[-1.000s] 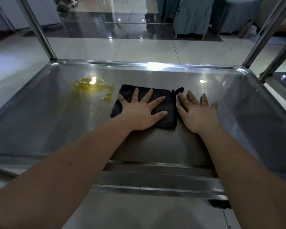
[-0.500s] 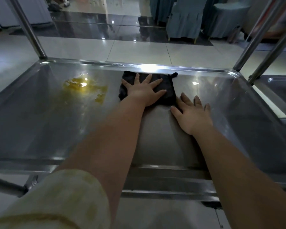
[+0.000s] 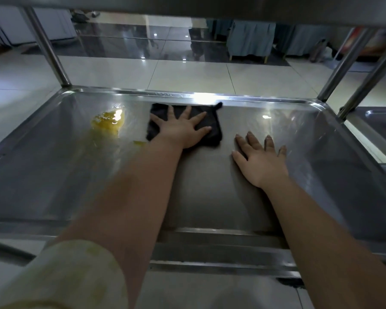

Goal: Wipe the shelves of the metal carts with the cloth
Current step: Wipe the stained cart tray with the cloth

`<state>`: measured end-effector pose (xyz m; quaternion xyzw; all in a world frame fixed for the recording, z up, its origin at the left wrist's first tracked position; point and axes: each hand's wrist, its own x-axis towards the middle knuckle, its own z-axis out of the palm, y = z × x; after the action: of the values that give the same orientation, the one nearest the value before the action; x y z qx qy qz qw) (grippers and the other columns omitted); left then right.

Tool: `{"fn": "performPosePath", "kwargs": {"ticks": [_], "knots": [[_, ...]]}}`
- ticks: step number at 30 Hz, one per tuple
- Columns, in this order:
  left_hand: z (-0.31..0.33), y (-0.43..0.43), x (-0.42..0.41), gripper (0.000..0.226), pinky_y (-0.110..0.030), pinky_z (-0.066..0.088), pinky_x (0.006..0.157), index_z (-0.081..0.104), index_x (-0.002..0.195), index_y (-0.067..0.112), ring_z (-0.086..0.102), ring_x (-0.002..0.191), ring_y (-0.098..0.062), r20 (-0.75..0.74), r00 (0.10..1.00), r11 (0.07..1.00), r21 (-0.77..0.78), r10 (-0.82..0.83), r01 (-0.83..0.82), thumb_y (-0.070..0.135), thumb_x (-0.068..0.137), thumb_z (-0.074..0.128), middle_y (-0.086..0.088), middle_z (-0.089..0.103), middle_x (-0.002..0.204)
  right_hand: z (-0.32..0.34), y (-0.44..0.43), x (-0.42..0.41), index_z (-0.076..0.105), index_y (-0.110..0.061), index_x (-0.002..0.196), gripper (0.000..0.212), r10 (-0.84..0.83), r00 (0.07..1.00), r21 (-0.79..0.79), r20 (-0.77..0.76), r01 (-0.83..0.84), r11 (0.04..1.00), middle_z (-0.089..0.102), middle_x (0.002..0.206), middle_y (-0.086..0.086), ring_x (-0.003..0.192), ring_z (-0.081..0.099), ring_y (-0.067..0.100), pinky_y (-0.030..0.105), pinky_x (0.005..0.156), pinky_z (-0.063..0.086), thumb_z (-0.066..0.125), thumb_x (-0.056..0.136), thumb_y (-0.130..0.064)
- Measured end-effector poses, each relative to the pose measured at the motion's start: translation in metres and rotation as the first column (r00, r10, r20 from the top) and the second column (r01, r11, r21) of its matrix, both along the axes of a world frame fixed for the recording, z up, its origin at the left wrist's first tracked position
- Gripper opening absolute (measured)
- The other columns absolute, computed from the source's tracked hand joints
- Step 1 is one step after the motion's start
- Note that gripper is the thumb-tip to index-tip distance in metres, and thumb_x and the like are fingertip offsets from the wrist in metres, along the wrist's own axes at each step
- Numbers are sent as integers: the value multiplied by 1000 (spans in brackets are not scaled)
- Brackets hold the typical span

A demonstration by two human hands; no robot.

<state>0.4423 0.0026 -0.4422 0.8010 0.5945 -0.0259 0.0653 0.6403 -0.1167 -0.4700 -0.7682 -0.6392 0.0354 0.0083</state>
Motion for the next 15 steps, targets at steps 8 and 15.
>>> {"fn": "performPosePath", "kwargs": {"ticks": [8, 15], "knots": [[-5, -11, 19, 66, -78, -11, 102, 5, 145, 62, -12, 149, -33, 31, 993, 993, 34, -118, 117, 83, 84, 17, 15, -4, 163, -2, -2, 9, 3, -52, 150, 64, -5, 998, 28, -63, 6, 1000, 1, 163, -16, 151, -3, 26, 57, 116, -4, 12, 90, -73], [-5, 13, -90, 66, -77, -7, 105, 4, 143, 65, -9, 150, -29, 32, 998, 998, 10, 61, -61, 86, 81, 18, 19, -4, 162, -2, -1, 4, 2, -50, 151, 64, 1, 1000, 21, -27, 0, 1000, 0, 164, -15, 151, -2, 28, 58, 116, -3, 10, 91, -71]]}}
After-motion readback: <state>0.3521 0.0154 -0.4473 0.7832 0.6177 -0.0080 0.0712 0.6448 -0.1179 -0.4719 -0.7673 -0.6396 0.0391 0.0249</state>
